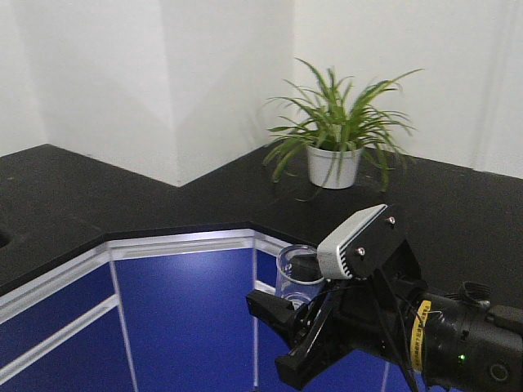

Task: Move beaker to silver tray on left bench
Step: 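Hold the beaker in the right gripper while the base turns to the other bench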

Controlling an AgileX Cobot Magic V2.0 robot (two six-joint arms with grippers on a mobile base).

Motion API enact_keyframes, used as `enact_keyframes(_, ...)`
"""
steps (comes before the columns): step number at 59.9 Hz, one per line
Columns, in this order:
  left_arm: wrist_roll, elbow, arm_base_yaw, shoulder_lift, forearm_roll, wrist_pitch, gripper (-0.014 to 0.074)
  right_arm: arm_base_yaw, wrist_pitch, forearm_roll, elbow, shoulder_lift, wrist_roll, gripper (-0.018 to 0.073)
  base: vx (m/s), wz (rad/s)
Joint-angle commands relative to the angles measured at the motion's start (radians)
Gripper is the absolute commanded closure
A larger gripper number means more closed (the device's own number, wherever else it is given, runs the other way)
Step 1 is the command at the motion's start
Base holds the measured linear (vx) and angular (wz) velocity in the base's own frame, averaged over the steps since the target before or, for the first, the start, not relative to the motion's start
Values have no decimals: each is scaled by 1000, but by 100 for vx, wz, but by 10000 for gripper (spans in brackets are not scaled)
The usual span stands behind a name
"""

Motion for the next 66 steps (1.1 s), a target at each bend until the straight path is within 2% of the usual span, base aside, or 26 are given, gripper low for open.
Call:
enact_keyframes(1, -2, 20, -5, -7, -3, -75, 595, 0, -28, 26, -29, -29, 0, 570, -8, 73)
enact_keyframes(33, -2, 20, -5, -7, -3, -75, 595, 0, -28, 26, -29, -29, 0, 570, -1, 71)
enact_keyframes(66, -2, 20, -5, -7, -3, -75, 595, 0, -26, 26, -29, -29, 0, 570, 12, 62)
